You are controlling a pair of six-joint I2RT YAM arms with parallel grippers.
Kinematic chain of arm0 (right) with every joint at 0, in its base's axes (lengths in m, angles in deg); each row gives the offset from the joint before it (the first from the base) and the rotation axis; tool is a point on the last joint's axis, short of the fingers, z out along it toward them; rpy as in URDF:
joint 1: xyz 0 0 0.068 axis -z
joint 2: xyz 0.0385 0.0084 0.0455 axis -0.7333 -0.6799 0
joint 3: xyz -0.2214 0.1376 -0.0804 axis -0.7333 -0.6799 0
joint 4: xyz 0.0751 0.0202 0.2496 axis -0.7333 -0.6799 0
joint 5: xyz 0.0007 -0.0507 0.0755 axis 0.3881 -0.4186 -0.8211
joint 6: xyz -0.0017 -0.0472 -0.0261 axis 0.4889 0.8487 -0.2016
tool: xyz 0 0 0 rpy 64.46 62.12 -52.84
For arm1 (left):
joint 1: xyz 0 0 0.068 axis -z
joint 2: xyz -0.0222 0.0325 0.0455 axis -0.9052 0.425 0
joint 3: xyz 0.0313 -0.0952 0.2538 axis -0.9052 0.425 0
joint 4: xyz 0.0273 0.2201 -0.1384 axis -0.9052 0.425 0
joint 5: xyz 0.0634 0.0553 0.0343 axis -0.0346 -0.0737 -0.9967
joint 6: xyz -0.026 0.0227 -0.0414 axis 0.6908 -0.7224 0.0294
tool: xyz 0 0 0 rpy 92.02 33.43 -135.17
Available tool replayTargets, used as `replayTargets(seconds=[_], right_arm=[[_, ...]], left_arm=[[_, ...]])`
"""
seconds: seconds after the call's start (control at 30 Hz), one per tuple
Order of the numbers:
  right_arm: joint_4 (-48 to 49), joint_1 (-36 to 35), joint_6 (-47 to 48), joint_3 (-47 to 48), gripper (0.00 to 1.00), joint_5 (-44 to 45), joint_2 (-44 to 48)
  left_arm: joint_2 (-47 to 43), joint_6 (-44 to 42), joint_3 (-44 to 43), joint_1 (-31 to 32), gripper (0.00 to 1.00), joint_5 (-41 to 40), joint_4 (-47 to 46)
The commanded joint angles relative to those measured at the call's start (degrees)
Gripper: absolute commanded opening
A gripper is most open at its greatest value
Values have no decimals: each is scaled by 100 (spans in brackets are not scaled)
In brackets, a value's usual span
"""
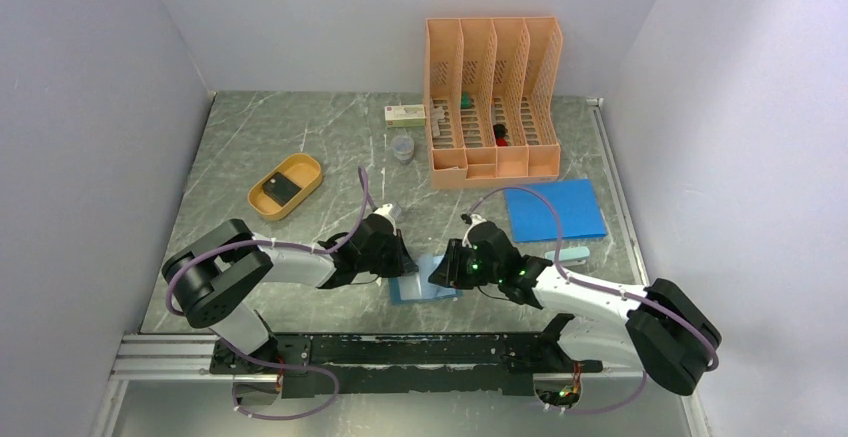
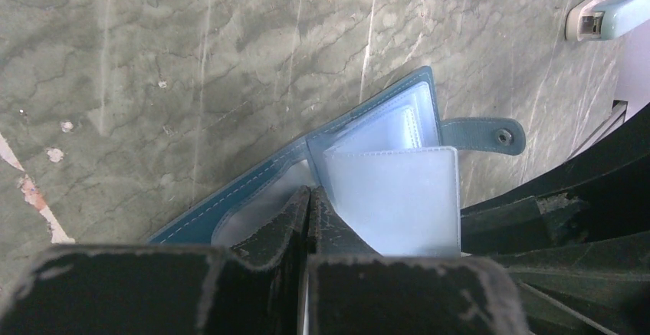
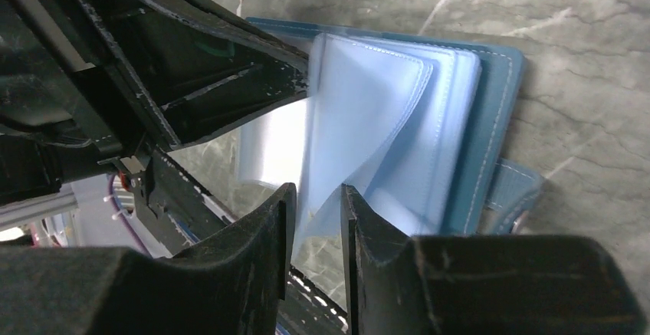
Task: Put the credit cards into the card holder
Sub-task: Open the card holder at the center of the board.
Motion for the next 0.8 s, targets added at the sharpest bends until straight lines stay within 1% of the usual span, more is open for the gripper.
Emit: replayTargets(seconds=[0.0, 0.2, 0.4, 0.47, 0.67, 0.77], right_arm=[[484, 41, -103, -48, 32, -281, -119], [607, 36, -95, 75, 33, -334, -368], [659, 36, -89, 147, 32, -357, -422], [648, 34, -75, 179, 32, -354, -413], [582, 23, -39, 280, 37, -357, -368], [576, 16, -42, 324, 37, -353, -321]], left_arm=[[148, -205, 226, 11, 5, -348, 810], [39, -205, 225, 14, 5, -353, 905], [-248, -200, 188, 14, 6, -353, 1155], [-373, -224, 155, 13, 6, -553, 1289], [-679, -304, 28, 13, 9, -666, 1602], [-753, -340, -17, 12, 9, -695, 1687]])
